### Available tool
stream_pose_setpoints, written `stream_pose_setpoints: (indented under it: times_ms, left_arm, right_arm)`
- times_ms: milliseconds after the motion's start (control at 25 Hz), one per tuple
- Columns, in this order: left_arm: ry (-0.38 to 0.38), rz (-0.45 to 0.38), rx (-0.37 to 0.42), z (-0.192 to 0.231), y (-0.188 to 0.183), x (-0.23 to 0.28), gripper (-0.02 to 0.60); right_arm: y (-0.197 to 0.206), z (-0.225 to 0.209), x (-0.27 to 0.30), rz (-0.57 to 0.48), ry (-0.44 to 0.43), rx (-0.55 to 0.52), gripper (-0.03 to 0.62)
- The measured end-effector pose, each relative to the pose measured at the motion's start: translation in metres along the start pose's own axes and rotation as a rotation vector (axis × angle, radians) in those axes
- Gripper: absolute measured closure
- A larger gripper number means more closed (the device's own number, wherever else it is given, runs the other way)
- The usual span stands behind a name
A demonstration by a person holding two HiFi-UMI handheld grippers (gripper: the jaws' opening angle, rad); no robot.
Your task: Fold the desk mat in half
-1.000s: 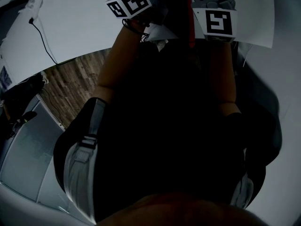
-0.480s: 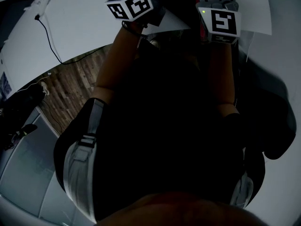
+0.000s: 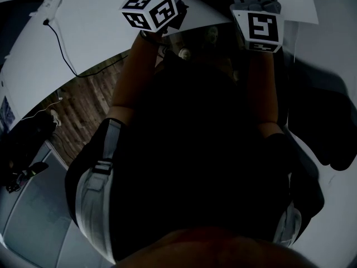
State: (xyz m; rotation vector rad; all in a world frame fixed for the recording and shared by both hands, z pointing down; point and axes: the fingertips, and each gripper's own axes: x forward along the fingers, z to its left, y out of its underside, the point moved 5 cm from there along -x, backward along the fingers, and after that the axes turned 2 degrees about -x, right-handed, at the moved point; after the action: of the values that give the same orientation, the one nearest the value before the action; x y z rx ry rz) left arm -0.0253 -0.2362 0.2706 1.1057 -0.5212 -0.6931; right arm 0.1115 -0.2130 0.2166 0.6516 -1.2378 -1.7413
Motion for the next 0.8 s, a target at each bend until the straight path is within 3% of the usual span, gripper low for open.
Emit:
stream_pose_setpoints:
  times_ms: [480,800]
  left_arm:
    - [0.024,-0.054,0.325,-0.04,-0.043,-0.06,0.44]
    - [0.018,-0.08,0.541,-0.075,-0.07,-0.072,0.459]
  right_arm:
    - [-0.045,0.039,-0.034,-0.057,0.008,-0.064,0.565]
    - [-0.069,0.04,-0.054,-0.115,0.006,-0.103,0.565]
